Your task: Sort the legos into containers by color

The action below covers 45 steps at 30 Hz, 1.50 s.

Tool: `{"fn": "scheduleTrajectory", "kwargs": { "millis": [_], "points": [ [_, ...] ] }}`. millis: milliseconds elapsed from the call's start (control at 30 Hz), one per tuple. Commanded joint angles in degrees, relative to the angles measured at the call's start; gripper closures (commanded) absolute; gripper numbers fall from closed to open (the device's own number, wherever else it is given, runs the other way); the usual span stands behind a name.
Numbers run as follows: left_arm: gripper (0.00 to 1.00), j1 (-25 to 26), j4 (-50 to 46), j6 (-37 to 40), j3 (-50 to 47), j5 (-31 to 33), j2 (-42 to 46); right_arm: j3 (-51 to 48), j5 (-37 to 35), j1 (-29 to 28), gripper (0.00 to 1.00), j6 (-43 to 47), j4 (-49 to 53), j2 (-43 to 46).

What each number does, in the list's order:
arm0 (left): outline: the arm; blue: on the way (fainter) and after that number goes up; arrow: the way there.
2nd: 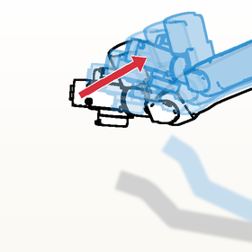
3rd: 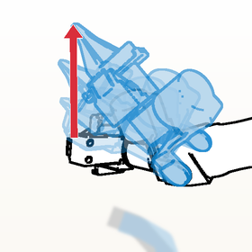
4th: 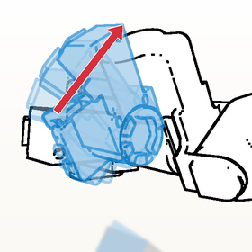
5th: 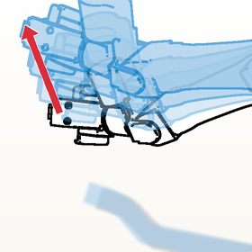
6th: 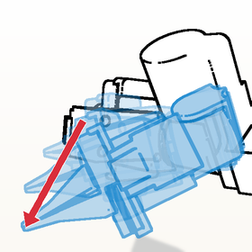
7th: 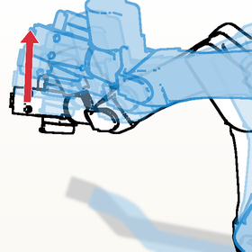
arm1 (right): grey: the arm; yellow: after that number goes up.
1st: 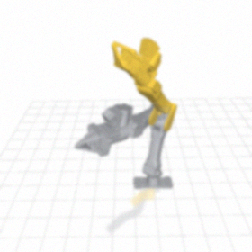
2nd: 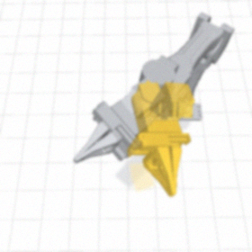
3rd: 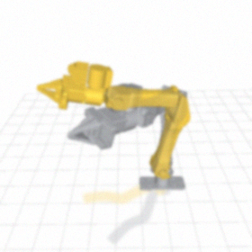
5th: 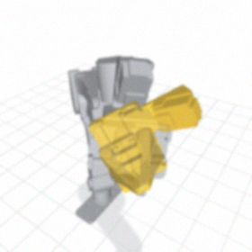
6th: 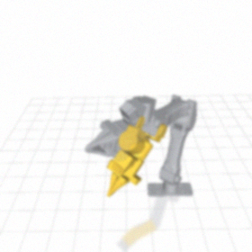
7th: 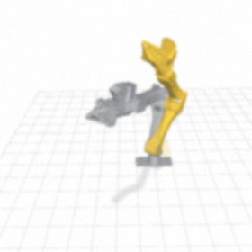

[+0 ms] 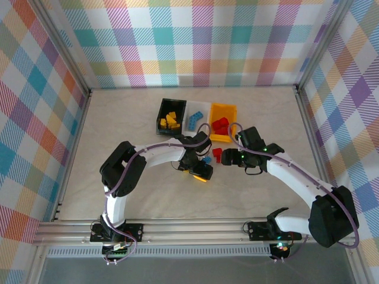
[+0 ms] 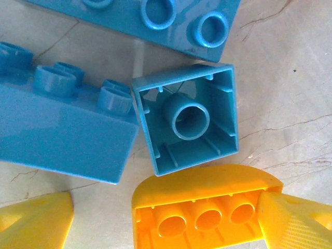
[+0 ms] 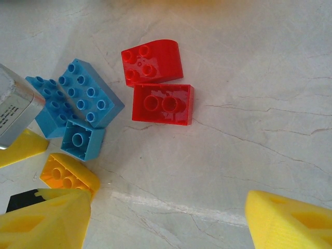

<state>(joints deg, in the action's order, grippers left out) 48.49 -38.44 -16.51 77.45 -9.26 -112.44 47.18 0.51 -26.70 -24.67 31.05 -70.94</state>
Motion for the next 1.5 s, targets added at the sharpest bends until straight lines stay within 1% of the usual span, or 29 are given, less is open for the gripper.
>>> {"fn": "scheduleTrajectory", "kwargs": {
  "millis": [0,133,233,500,967,1067,1167,1367,1467],
  "points": [
    [0.09,2.09,2.46,-1.75,-1.14,-3.05,0.48,-0.88,0.05,-0.19,0.21,-0.13,-0.29,0.16],
    [0.05,2.05,1.97,-1.89,-0.70,-2.08,3.24,-1.42,0.09,-0.20,0.21,0.06,-0.34,0.19],
    [0.04,2.08,1.45,-1.83,0.01,-2.17,4.25,-2.00,0.27,-0.24,0.21,-0.03,-0.72,-0.13],
    [0.04,2.32,1.70,-1.64,-0.16,-3.58,2.46,-2.72,-0.35,0.32,0.21,0.01,-0.73,1.03],
    [0.06,3.98,-0.25,-0.71,1.65,-0.34,-1.96,-4.01,-0.29,1.30,0.21,-0.03,-0.55,2.47],
    [0.11,3.98,-0.82,-0.97,1.42,1.52,-2.27,-4.07,-0.26,1.39,0.21,-0.03,-0.59,2.68],
    [0.19,3.98,-1.12,-1.12,1.68,3.03,-2.71,-4.08,-0.08,1.39,0.21,-0.12,-0.85,3.14],
    [0.37,3.96,-1.66,-1.32,2.10,3.86,-3.66,-4.29,-0.41,1.38,0.21,-0.13,-0.76,3.98],
    [0.39,3.91,-2.08,-1.50,1.78,4.70,-3.14,-4.44,-0.34,1.39,0.21,-0.12,-0.88,4.11]
  ]
}}
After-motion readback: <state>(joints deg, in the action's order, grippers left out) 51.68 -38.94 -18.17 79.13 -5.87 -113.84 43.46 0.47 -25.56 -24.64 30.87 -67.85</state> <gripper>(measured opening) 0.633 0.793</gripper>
